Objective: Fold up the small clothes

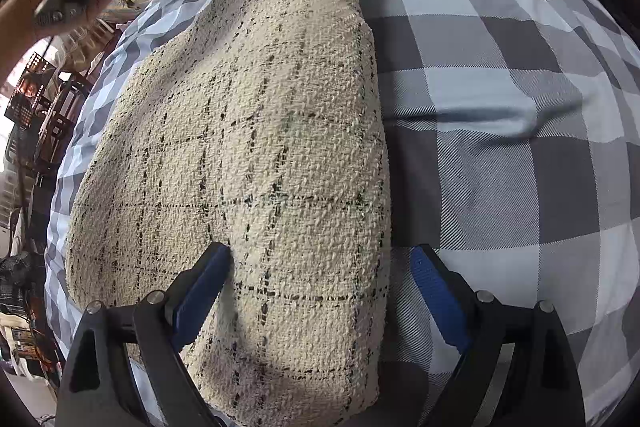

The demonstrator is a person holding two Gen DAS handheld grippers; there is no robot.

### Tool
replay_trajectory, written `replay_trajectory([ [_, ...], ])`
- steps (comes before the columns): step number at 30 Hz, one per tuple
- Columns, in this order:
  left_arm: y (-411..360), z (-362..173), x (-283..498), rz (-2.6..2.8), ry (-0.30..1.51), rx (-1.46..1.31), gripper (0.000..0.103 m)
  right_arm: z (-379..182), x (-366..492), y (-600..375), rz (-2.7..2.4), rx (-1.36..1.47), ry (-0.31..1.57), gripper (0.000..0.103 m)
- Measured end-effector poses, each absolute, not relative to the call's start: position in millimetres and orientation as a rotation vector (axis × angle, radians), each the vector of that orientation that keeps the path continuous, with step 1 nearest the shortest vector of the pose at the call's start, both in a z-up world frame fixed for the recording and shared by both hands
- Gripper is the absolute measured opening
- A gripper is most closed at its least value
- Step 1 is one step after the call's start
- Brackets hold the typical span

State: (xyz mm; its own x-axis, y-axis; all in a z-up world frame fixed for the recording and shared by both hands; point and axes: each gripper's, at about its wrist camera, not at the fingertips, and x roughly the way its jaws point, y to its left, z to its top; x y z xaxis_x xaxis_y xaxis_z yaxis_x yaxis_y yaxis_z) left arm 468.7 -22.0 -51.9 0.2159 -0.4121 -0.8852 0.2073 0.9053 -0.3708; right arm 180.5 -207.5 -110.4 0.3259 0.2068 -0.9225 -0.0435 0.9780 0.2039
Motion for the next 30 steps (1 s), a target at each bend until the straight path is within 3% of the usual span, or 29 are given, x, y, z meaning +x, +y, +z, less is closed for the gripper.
replay_trajectory([
  [9, 0, -104, 434, -0.487, 1.448, -0.163, 0.0, -111, 180, -207, 0.163, 0.152, 1.23, 0.09],
  [20, 36, -86, 407, -0.432, 1.331, -0.216, 0.001, -111, 180, -208, 0.161, 0.159, 1.233, 0.09],
  [30, 31, -105, 369, -0.511, 1.396, -0.112, 0.001, -110, 180, -209, 0.161, 0.161, 1.237, 0.09],
])
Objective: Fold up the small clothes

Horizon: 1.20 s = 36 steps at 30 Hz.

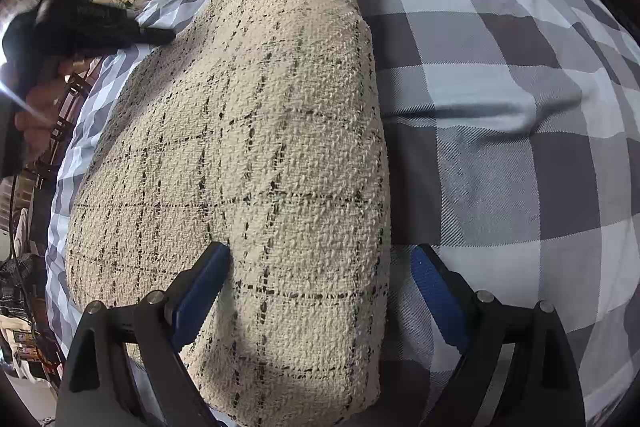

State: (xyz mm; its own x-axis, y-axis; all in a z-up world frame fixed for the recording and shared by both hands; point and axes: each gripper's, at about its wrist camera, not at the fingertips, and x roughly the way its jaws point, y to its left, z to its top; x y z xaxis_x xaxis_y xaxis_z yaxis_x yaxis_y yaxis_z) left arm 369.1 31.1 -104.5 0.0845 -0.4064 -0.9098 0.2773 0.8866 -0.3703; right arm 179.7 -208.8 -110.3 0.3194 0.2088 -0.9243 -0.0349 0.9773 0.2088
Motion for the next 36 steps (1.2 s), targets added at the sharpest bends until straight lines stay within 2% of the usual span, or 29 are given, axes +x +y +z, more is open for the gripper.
replay_trajectory([
  [5, 45, -119, 366, -0.47, 1.408, -0.259, 0.001, -111, 179, -209, 0.161, 0.16, 1.236, 0.09],
  [9, 67, -101, 347, -0.367, 1.337, -0.334, 0.001, -111, 182, -213, 0.183, 0.19, 1.254, 0.09],
  [13, 100, -84, 304, -0.23, 1.28, -0.387, 0.001, -103, 189, -231, 0.268, 0.325, 1.29, 0.09],
  [19, 139, -76, 226, -0.159, 1.254, -0.536, 0.001, -74, 196, -275, 0.243, 0.378, 1.203, 0.09],
  [25, 133, -76, 196, -0.15, 1.26, -0.502, 0.002, -112, 222, -299, 0.366, 0.676, 1.342, 0.09],
  [28, 128, -79, 189, -0.228, 1.263, -0.561, 0.003, -134, 233, -289, 0.414, 0.698, 1.406, 0.09],
  [29, 126, -79, 187, -0.256, 1.26, -0.58, 0.006, -137, 236, -287, 0.415, 0.688, 1.419, 0.09],
  [30, 124, -80, 186, -0.288, 1.254, -0.601, 0.019, -142, 240, -284, 0.416, 0.675, 1.43, 0.09],
  [31, 124, -81, 186, -0.303, 1.253, -0.618, 0.037, -145, 241, -281, 0.437, 0.683, 1.434, 0.09],
  [32, 123, -82, 184, -0.31, 1.253, -0.639, 0.094, -147, 241, -281, 0.457, 0.693, 1.438, 0.09],
  [33, 123, -82, 183, -0.319, 1.236, -0.667, 0.103, -148, 243, -279, 0.489, 0.704, 1.442, 0.09],
  [36, 114, -86, 187, -0.334, 1.285, -0.603, 0.103, -146, 249, -277, 0.545, 0.704, 1.431, 0.09],
])
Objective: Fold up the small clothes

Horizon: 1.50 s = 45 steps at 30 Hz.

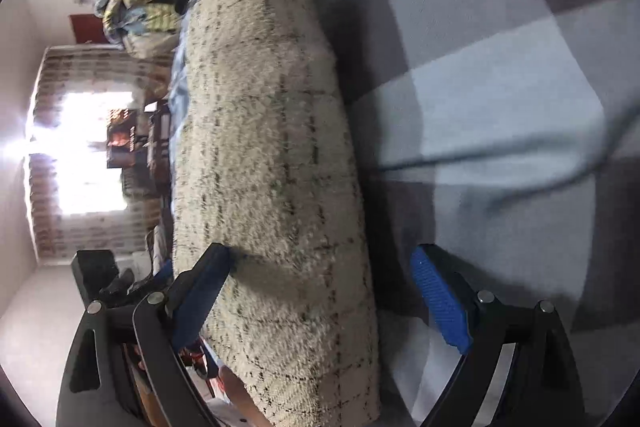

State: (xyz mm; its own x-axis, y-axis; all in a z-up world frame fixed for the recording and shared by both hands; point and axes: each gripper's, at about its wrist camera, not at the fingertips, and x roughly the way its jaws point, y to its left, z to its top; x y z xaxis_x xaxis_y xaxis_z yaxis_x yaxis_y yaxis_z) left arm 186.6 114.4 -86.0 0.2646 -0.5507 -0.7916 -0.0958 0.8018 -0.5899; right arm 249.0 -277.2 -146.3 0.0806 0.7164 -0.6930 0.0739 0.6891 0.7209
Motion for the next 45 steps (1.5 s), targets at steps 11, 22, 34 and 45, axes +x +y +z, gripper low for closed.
replay_trajectory([
  [11, 110, -116, 200, -0.39, 1.333, -0.46, 0.103, -149, 251, -260, 0.745, 0.658, 1.359, 0.091],
  [22, 109, -169, 214, -0.475, 1.413, -0.7, 0.103, -156, 245, -230, 0.719, 0.61, 1.346, 0.102],
  [34, 97, -168, 226, -0.515, 1.432, -0.762, 0.065, -149, 255, -226, 0.655, 0.621, 1.352, 0.087],
  [45, 109, -166, 221, -0.389, 1.437, -0.731, 0.096, -130, 247, -220, 0.584, 0.564, 1.347, 0.039],
])
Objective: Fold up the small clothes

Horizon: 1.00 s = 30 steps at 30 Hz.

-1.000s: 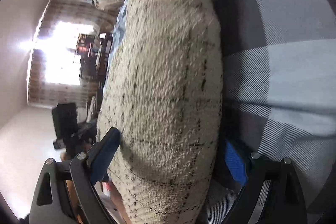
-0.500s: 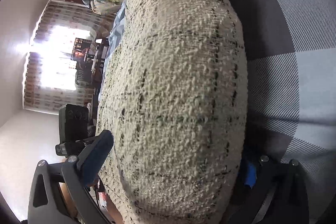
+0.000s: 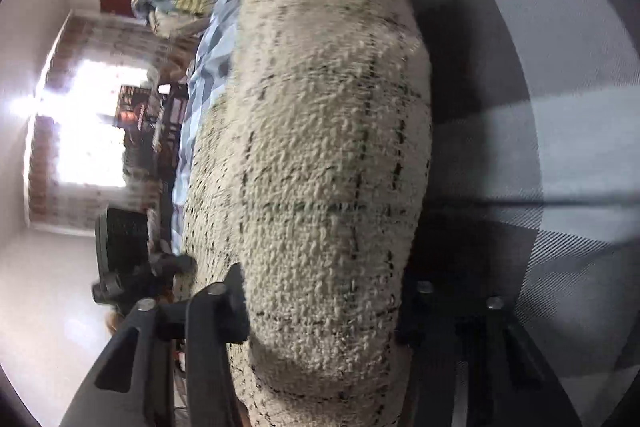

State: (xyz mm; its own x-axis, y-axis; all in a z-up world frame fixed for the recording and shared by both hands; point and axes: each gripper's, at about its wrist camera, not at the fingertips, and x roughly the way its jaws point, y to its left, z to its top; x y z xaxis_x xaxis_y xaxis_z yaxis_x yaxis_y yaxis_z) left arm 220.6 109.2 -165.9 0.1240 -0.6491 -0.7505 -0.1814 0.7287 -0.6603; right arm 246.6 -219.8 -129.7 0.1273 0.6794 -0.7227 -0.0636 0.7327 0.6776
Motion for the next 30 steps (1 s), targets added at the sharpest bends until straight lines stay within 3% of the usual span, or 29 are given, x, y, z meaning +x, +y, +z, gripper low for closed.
replay_trajectory([
  [4, 95, -174, 225, -0.463, 1.429, -0.806, 0.097, -115, 246, -219, 0.598, 0.587, 1.313, 0.035],
  [6, 77, -173, 228, -0.536, 1.443, -0.804, 0.069, -109, 246, -217, 0.6, 0.565, 1.289, 0.034],
  [9, 64, -168, 232, -0.534, 1.458, -0.778, 0.052, -111, 245, -223, 0.602, 0.559, 1.269, 0.034],
  [12, 56, -150, 231, -0.569, 1.423, -0.742, 0.044, -111, 245, -233, 0.619, 0.582, 1.247, 0.033],
  [21, 9, -78, 233, -0.65, 1.298, -0.698, 0.041, -59, 232, -272, 0.628, 0.614, 1.118, 0.032],
  [30, -112, -6, 246, -0.777, 1.224, -0.578, 0.04, 4, 193, -378, 0.536, 0.589, 1.005, 0.032],
])
